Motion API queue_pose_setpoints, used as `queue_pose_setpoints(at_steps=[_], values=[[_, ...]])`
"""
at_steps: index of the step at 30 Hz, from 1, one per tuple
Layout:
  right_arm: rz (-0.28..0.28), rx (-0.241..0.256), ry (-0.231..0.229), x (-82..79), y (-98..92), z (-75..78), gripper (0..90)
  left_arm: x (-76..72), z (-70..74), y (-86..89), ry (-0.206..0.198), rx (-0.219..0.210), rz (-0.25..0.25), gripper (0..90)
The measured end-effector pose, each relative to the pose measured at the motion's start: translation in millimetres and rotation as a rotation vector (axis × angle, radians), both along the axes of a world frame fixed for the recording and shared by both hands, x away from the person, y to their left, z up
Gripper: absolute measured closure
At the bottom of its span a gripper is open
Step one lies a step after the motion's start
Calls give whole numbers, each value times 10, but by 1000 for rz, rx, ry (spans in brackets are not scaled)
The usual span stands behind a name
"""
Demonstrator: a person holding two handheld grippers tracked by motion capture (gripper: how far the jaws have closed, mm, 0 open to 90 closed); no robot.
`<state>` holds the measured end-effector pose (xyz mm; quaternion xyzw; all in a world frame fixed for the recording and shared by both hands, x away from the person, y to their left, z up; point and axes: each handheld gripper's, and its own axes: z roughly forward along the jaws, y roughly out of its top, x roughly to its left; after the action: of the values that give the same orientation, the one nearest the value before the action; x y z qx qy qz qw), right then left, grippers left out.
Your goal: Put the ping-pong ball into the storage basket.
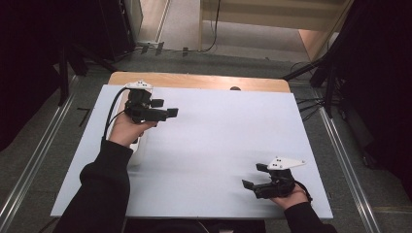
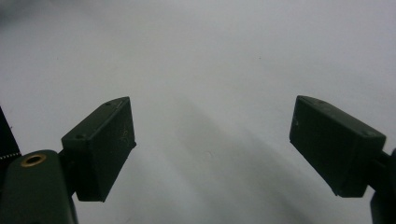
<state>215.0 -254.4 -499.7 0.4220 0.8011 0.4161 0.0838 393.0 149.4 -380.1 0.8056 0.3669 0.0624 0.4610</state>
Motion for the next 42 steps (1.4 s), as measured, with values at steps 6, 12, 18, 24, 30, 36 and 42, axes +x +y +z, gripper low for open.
queue_pose_setpoints(at_steps=[6, 12, 18, 24, 30, 36, 42], values=[[1, 1, -1, 0, -6, -1, 127, -79, -27, -41, -21, 25, -20, 237], [0, 7, -2, -2, -7, 2, 127, -146, -90, -52, -19, 41, -36, 237], [-5, 9, 0, -1, -9, 3, 127, -220, -154, -73, -28, 52, -59, 237], [-8, 9, 0, -2, -10, 2, 127, -281, -215, -108, -31, 72, -63, 237], [-8, 7, -3, -5, -13, 4, 127, -336, -278, -119, -26, 74, -71, 236], [-7, 8, -4, -7, -11, 8, 127, -397, -329, -129, -24, 77, -63, 236], [-9, 9, -2, -11, -12, 10, 127, -467, -399, -160, -28, 81, -78, 236]])
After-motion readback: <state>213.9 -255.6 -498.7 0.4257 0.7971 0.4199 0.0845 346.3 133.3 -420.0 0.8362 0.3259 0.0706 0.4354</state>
